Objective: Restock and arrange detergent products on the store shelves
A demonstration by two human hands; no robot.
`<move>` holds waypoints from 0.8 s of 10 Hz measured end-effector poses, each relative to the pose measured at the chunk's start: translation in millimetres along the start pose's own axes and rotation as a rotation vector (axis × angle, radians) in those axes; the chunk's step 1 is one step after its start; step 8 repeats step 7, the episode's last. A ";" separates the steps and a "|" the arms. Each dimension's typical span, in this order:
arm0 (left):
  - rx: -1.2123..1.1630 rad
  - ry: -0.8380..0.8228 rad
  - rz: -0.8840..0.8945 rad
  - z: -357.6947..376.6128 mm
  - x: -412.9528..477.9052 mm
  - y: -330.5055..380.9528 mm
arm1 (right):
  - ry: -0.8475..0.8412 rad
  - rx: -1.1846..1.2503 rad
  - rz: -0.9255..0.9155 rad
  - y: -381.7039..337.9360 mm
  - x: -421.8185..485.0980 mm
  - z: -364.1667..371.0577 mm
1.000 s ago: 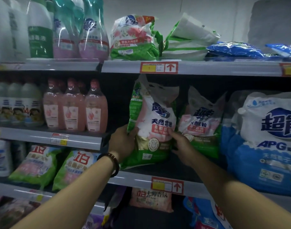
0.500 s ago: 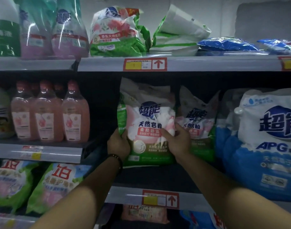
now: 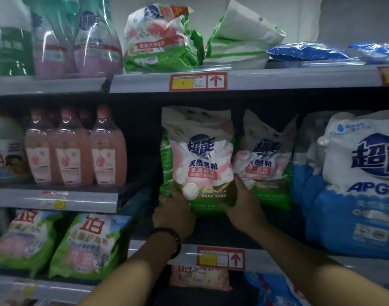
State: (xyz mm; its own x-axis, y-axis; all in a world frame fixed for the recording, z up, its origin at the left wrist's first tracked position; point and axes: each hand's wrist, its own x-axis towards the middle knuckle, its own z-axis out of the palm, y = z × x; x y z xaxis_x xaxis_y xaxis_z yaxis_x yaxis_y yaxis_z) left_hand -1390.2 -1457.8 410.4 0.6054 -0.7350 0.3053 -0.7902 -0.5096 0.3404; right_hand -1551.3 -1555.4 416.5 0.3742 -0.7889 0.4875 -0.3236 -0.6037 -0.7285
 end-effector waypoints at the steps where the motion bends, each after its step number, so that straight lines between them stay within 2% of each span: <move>1: 0.065 -0.066 0.019 4.6 19.9 -8.7 | 0.090 -0.146 -0.015 1.6 1.7 12.0; 3: 0.051 -0.123 0.047 14.8 49.9 -23.0 | 0.173 -0.396 0.005 -6.7 17.3 33.7; 4: -0.024 -0.127 0.056 14.5 46.6 -26.7 | 0.140 -0.438 0.019 -6.7 12.8 31.0; 5: -0.173 -0.137 0.057 9.0 41.7 -33.8 | -0.010 -0.310 0.066 -11.8 0.5 12.2; 6: -0.205 -0.017 0.117 2.8 8.4 -32.0 | -0.094 -0.236 0.066 -17.5 -15.3 -16.0; 7: -0.162 0.077 0.207 -15.7 -32.7 -14.2 | -0.135 -0.453 0.020 -34.7 -36.3 -48.6; 8: -0.162 0.077 0.207 -15.7 -32.7 -14.2 | -0.135 -0.453 0.020 -34.7 -36.3 -48.6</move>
